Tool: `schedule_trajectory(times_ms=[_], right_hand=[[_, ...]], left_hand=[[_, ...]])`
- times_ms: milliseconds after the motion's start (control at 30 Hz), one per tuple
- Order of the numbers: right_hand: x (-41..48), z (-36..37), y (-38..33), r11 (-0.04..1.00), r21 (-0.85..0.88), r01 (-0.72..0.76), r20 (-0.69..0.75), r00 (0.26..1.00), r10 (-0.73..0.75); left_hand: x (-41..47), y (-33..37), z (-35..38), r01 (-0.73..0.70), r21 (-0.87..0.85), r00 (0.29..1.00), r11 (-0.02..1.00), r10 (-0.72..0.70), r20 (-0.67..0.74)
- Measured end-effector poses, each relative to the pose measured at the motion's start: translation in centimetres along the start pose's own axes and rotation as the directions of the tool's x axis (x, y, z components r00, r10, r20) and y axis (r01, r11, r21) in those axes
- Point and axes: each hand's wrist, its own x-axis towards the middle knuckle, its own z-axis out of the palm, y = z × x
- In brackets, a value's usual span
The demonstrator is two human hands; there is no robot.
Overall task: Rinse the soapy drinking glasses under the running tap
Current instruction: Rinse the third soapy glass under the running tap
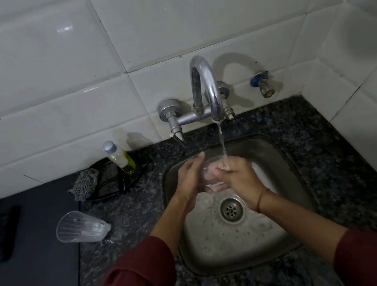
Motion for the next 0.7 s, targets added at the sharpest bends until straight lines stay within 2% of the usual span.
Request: schedule_trajectory(times_ms=[33, 67, 100, 133, 200, 233, 300, 367, 433, 467, 500, 533, 600, 700], right_hand=[[0.1, -0.2, 0.2, 0.996, -0.076, 0.037, 0.038, 0.999, -0.034], [0.1, -0.4, 0.4, 0.963, -0.241, 0.118, 0.059, 0.993, -0.107], [0.0, -0.7, 0.7, 0.886, -0.424, 0.187, 0.043, 0.981, -0.187], [-0.1, -1.0, 0.9, 0.801, -0.565, 0.199, -0.028, 0.965, -0.259], [-0.3, -1.5, 1.4, 0.730, -0.661, 0.175, -0.194, 0.900, -0.391], [-0.3, -1.6, 1.9, 0.756, -0.627, 0.190, -0.225, 0.885, -0.409], [-0.2, -1.5, 2.3, 0.883, -0.425, 0.198, -0.205, 0.929, -0.307], [0.1, -1.2, 2.8, 0.950, -0.262, 0.172, -0.155, 0.964, -0.217], [0.6, -1.1, 3.2, 0.980, -0.156, 0.120, -0.250, 0.956, -0.157], [0.9, -1.2, 3.2, 0.997, -0.053, 0.058, -0.325, 0.943, -0.072], [1.1, -1.5, 3.3, 0.995, 0.094, -0.023, -0.372, 0.927, 0.056], [1.1, -1.7, 3.4, 0.962, 0.248, -0.118, -0.356, 0.912, 0.203], [0.8, -2.2, 3.4, 0.837, 0.465, -0.288, -0.167, 0.900, 0.402], [0.4, -2.7, 3.4, 0.727, 0.574, -0.377, 0.093, 0.912, 0.399]], left_hand=[[0.0, 0.0, 0.1, 0.023, 0.014, 1.000, 1.000, -0.023, -0.019], [0.1, 0.0, 0.1, 0.049, 0.007, 0.998, 0.999, -0.049, -0.039], [0.1, 0.0, 0.2, 0.065, -0.011, 0.996, 0.998, -0.065, -0.062], [0.0, 0.0, 0.2, 0.077, -0.032, 0.994, 0.996, -0.080, -0.080], [-0.1, -0.2, 0.4, 0.080, -0.056, 0.992, 0.995, -0.085, -0.093], [-0.4, -0.1, 0.6, 0.067, -0.047, 0.993, 0.997, -0.071, -0.095], [-0.5, -0.1, 0.9, 0.039, 0.035, 0.994, 0.999, -0.035, -0.104], [-0.5, -0.1, 1.5, 0.018, 0.113, 0.995, 0.993, -0.007, -0.098], [-0.6, -0.1, 2.3, 0.002, 0.088, 0.998, 0.996, 0.003, -0.056], [-0.8, -0.1, 2.5, -0.009, 0.062, 1.000, 0.998, 0.011, -0.025], [-1.0, 0.0, 2.7, -0.021, 0.043, 1.000, 0.999, 0.021, 0.008], [-1.3, 0.1, 2.8, -0.028, 0.030, 0.998, 0.999, 0.026, 0.048], [-1.7, 0.4, 3.1, -0.032, -0.003, 0.989, 0.999, 0.032, 0.143], [-2.2, 0.9, 4.0, -0.043, -0.061, 0.976, 0.997, 0.055, 0.211]])
